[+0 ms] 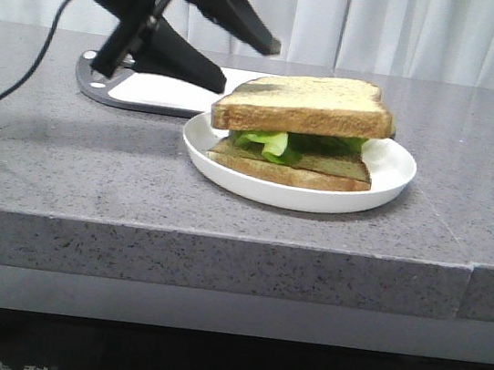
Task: Left arm grabs bread, right arm adds lettuce
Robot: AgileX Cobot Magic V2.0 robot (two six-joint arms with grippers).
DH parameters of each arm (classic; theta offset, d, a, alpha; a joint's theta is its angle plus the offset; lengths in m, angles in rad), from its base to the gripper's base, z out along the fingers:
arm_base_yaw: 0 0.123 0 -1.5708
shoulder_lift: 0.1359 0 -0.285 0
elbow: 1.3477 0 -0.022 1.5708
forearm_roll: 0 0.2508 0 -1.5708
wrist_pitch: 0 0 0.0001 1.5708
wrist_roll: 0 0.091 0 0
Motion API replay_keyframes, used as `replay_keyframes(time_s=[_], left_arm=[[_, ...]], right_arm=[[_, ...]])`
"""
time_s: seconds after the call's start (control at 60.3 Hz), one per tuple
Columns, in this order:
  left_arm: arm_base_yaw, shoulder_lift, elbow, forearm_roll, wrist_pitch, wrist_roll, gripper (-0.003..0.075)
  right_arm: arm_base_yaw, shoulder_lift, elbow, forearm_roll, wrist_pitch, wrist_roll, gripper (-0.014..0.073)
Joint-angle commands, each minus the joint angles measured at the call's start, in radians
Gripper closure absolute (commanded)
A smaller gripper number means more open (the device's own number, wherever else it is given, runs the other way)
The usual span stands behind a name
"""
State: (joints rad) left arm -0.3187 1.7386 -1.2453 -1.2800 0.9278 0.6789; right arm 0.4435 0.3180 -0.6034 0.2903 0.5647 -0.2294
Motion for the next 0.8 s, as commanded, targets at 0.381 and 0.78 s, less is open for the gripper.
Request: replay_keyframes(time_s=[0.381,0.78], left_arm=[[0.195,-0.436,0.002,0.038,-0.043,0.106,0.0741],[0.196,-1.085,0.483,0.409,-0.621,0.106,0.0741]], right_arm=[[-0.013,0.007,-0.027,-0.048,-0.122,0.000,0.0655],[-0.120,-0.119,0.109,-0.081,-0.231,0.087,0.0655]])
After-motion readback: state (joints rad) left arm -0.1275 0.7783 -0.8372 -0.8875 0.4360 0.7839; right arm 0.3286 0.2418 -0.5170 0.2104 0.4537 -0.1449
